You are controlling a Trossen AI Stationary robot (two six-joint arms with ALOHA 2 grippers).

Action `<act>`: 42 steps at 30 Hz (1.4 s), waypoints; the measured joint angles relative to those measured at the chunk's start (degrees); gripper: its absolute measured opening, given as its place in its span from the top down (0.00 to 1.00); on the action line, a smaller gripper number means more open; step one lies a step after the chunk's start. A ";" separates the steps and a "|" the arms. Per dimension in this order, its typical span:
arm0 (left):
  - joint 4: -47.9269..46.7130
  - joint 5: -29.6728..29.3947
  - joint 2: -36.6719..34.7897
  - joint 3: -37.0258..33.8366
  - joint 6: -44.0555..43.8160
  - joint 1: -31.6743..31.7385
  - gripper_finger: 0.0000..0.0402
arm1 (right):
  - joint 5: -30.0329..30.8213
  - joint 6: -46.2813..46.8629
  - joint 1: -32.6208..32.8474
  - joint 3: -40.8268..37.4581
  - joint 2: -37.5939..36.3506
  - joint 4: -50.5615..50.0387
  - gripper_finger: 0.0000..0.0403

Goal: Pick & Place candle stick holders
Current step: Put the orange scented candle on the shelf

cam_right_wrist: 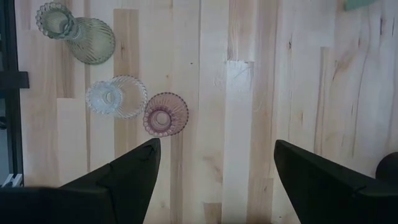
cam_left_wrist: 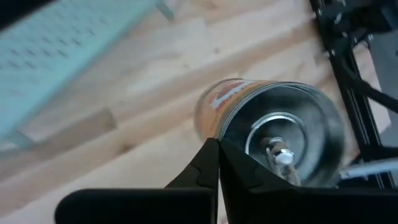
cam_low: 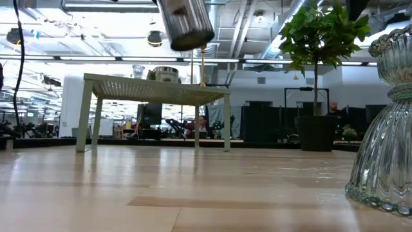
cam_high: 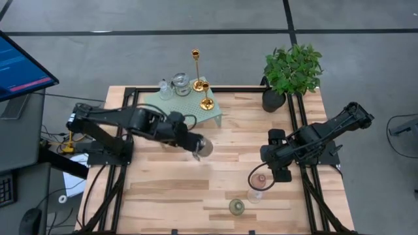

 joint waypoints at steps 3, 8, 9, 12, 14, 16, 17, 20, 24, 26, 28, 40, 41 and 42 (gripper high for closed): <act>-4.38 -1.78 -0.05 2.70 1.58 2.21 1.00 | 0.07 -0.01 0.01 0.00 0.00 0.27 0.25; -7.52 -2.32 -0.05 5.00 5.77 8.18 1.00 | 0.17 -0.59 0.00 0.00 0.00 0.45 0.25; -7.67 -2.34 -0.05 5.04 6.83 9.67 1.00 | 0.17 -0.59 0.00 0.00 0.00 0.55 0.25; -8.11 -2.23 -0.05 5.04 10.29 13.95 1.00 | 0.17 -0.59 0.02 0.00 0.00 0.79 0.25; -8.44 -2.15 0.01 5.04 12.28 16.66 1.00 | 0.17 -0.57 0.01 0.00 0.00 0.82 0.25; -8.74 -1.30 0.06 5.04 13.94 19.41 1.00 | 0.17 -0.57 0.00 0.00 0.00 0.82 0.25; -8.90 -0.79 0.10 5.04 14.85 20.65 1.00 | 0.17 -0.57 0.01 0.00 0.00 0.82 0.25; -9.11 0.33 0.24 5.04 17.02 24.27 1.00 | 0.17 -0.57 0.02 0.00 0.00 0.87 0.25; -9.65 3.24 1.89 5.04 19.79 27.80 1.00 | 0.17 -0.55 0.00 0.00 0.00 1.35 0.25; -9.86 4.42 3.17 5.04 21.29 28.66 1.00 | 0.17 -0.55 0.02 0.00 0.00 1.60 0.25; -9.80 4.81 4.42 5.04 22.96 29.31 1.00 | 0.17 -0.55 0.02 0.00 0.00 1.73 0.25; -9.50 4.57 5.65 5.04 26.45 32.72 1.00 | 0.00 -0.52 0.01 0.00 0.00 1.92 0.25; -9.41 4.51 5.65 5.02 26.65 32.93 1.00 | 0.00 -0.52 0.00 0.00 0.00 2.00 0.25; -9.30 4.58 5.65 5.02 26.75 33.02 1.00 | 0.00 -0.52 -0.04 0.00 0.00 2.03 0.25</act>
